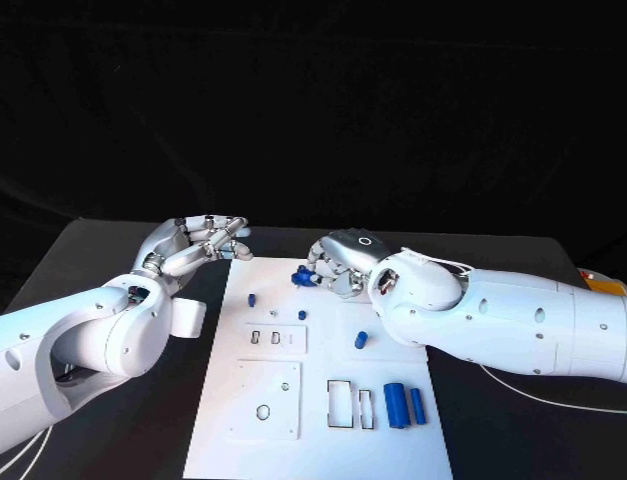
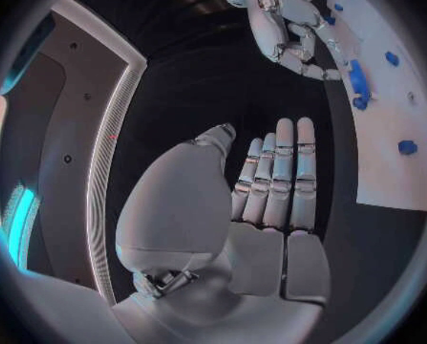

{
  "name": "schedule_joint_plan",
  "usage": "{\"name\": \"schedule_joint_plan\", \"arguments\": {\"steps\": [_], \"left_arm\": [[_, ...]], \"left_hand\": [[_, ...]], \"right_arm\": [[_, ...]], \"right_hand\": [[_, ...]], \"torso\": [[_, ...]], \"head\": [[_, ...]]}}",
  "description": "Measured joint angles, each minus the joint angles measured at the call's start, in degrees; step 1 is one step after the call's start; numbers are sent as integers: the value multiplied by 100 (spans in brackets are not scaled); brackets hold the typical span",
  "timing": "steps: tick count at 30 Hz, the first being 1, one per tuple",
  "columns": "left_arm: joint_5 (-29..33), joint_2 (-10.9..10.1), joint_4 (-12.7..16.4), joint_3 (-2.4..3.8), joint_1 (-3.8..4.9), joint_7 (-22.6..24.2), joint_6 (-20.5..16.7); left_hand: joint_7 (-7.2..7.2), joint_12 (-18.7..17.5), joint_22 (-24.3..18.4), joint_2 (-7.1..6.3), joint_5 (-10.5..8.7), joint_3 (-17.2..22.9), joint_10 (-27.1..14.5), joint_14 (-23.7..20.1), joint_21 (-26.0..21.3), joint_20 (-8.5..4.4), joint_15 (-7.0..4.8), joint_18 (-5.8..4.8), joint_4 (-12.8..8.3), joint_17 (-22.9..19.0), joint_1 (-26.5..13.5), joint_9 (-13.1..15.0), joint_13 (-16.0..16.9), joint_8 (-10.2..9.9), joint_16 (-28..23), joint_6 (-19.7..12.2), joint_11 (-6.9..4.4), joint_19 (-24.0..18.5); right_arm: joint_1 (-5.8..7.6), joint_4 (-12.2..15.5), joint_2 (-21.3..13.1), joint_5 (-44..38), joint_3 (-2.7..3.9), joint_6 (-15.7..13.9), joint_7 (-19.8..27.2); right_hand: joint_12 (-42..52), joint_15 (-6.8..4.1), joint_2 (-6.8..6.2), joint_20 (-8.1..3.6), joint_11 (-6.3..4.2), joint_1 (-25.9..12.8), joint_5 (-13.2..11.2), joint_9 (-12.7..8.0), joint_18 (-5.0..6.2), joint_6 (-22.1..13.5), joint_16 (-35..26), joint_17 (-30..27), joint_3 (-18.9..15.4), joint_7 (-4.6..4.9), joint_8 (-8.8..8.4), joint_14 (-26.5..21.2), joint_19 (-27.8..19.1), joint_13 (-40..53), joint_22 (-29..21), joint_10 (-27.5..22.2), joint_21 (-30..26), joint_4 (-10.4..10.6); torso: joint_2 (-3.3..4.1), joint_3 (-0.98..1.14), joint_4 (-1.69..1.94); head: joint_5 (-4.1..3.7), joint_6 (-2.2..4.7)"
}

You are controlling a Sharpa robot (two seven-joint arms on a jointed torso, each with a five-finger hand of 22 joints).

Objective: Assemble the parts on the task board

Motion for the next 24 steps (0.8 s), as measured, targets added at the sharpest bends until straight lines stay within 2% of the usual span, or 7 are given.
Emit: {"name": "schedule_joint_plan", "arguments": {"steps": [3, 13, 24], "left_arm": [[0, 5, 0, 0, 0, -1, 0], [0, 17, 0, 0, 0, -4, 0], [0, 15, -6, 0, 0, -7, 0]], "left_hand": [[0, 0, 2, 0, 0, 0, 0, 0, 0, 0, 0, 0, 0, 4, 0, 0, 0, 0, 0, 0, 0, 0], [0, 0, 1, 0, 0, 0, 0, 0, -1, 0, 0, 0, 0, 3, 0, 0, 0, 0, 0, 0, 0, 0], [0, 0, 0, 0, 0, 16, 0, 0, -2, -21, 0, 0, -17, 12, 0, 0, 0, 0, 0, 0, 0, -21]], "right_arm": [[-40, -84, 117, -30, -13, 1, -27], [-132, -483, 447, -83, -31, 25, -81], [-167, -501, 400, -98, -37, 39, -86]], "right_hand": [[0, 0, -24, 0, 0, -21, -18, 68, 0, 0, 0, 0, 0, 0, 0, 0, 0, 0, 0, 0, 0, 0], [0, 0, -46, 0, 0, 0, -41, 70, 1, 0, 0, 0, 0, 0, 0, 0, 0, 0, -1, 0, -3, 0], [0, 1, -76, 1, 0, -29, -63, 70, 1, -22, 0, -1, 15, 22, -22, 0, 0, 0, -2, 0, -4, -15]], "torso": [[2, 0, 4], [2, 3, 3], [3, 10, -17]], "head": [[11, -8], [43, -13], [76, -15]]}}
